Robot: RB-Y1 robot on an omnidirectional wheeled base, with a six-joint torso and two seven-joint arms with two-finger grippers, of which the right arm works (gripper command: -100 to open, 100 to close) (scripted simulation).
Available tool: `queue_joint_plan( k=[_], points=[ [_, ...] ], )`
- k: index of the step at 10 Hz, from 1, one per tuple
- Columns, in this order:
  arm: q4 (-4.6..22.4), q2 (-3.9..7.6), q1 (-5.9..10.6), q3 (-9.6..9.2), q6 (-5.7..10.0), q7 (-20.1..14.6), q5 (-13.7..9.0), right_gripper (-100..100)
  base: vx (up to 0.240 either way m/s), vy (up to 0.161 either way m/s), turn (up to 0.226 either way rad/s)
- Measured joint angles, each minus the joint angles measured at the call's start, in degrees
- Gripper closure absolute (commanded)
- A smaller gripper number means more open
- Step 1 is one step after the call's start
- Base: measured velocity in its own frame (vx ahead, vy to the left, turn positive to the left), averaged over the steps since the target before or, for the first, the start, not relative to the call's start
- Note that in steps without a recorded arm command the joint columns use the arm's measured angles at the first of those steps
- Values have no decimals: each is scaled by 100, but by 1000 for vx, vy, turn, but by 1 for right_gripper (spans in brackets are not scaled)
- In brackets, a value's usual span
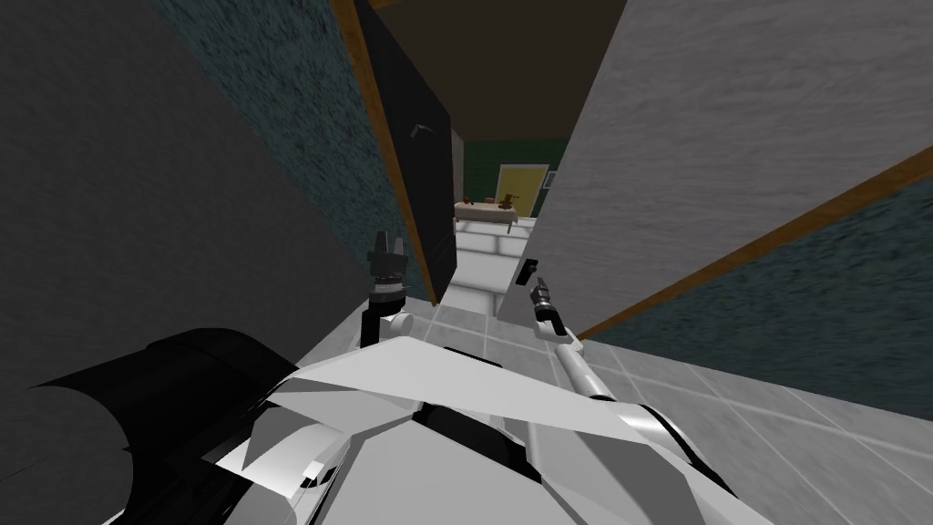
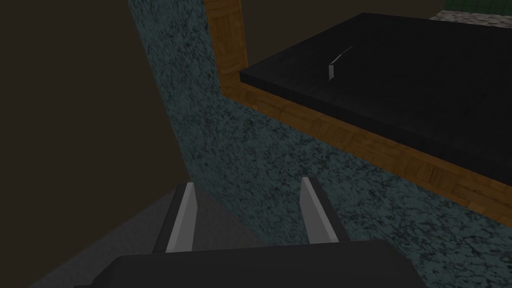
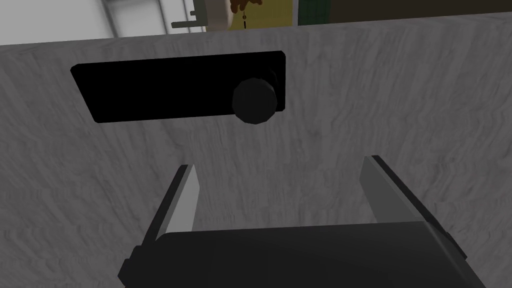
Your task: Push the door open
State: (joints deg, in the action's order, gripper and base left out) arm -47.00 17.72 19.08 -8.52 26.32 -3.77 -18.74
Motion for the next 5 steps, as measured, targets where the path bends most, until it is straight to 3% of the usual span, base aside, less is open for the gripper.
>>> queue_joint_plan(
  k=[2, 5],
  points=[
    [173, 34, 97, -22, 5, -14, -41, -100, 7, -47, 22],
    [201, 27, 105, 0, 12, -6, -42, -100, 165, -8, 24]
  ],
)
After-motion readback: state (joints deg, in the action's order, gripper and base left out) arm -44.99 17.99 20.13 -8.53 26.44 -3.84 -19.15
